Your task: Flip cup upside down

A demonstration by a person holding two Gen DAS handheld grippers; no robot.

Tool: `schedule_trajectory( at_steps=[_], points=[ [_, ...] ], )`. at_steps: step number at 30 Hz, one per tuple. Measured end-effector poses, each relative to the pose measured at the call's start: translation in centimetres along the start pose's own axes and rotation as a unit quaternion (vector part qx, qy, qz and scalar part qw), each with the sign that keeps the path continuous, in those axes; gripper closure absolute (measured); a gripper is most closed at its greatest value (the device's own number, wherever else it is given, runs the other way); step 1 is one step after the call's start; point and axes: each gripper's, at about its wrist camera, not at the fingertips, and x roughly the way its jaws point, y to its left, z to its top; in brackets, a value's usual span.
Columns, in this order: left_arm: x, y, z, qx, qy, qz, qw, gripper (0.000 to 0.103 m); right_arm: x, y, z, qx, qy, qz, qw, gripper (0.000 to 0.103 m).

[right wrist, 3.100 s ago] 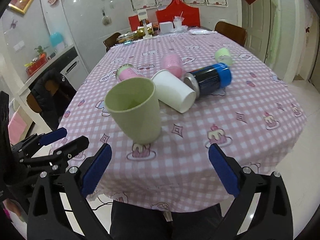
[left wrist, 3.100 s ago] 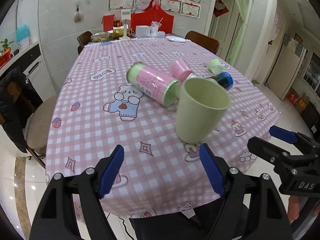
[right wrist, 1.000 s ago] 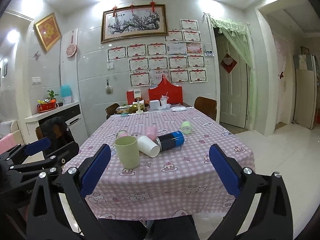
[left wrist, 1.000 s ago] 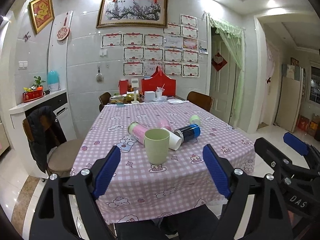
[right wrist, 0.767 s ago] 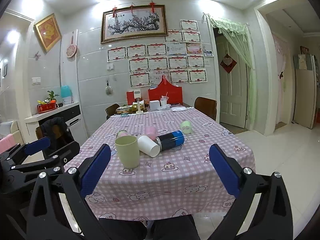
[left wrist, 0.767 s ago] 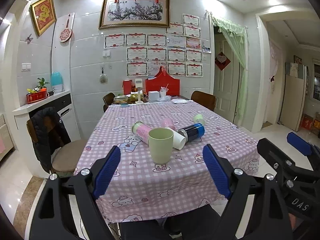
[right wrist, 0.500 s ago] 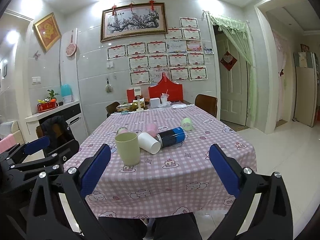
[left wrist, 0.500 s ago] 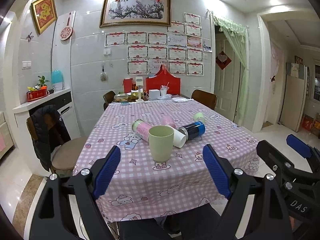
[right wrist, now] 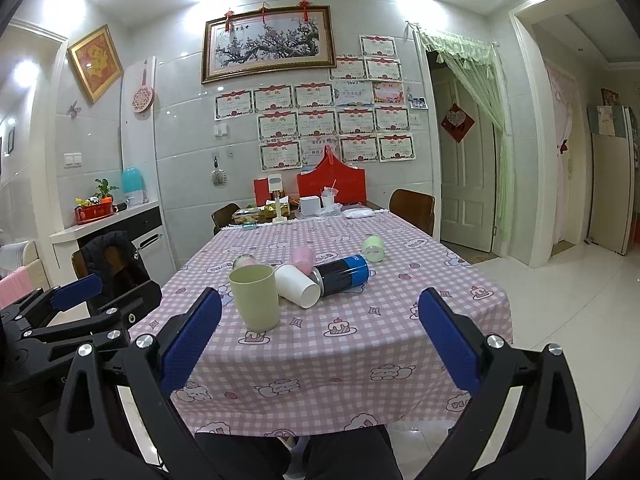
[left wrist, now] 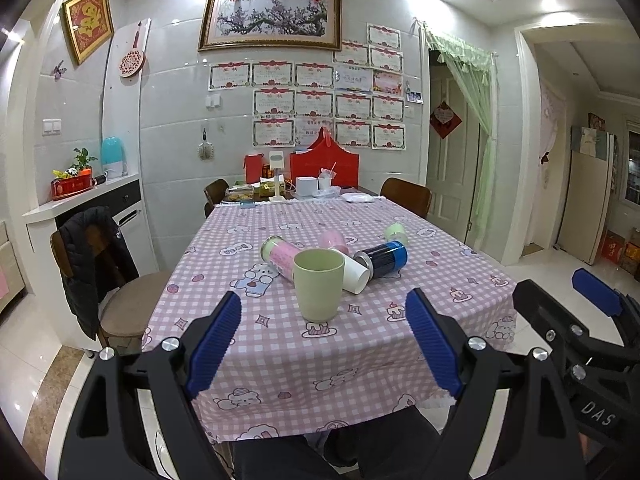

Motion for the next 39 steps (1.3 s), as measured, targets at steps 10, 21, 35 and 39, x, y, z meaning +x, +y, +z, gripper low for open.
schedule_trajectory(
  at_steps=[10, 21, 35, 39],
  points=[
    [0.09, 0.01, 0.02, -0.001, 0.004, 0.001, 1.0000, 0.020, 0.07, -0.02, -0.09, -0.001, 0.003, 0.002, 1.000, 0.008],
    [0.08, 0.10, -0.04, -0.001, 0.002, 0.001, 1.0000, 0.020, -0.02, 0.07, 0.09, 0.001, 0.004, 0.005, 1.000, 0.008],
    [-0.06, -0.13, -0.13, 0.002, 0.005, -0.002, 1.0000, 0.020, -0.42, 0.34, 0.28, 0.001, 0.001, 0.003, 1.000, 0.008],
    [-0.14, -0.18, -0.15, 0.002, 0.007, -0.003, 1.0000, 0.020, -0.43, 0.36, 0.32, 0.001, 0.001, 0.002, 1.000, 0.008]
  ],
)
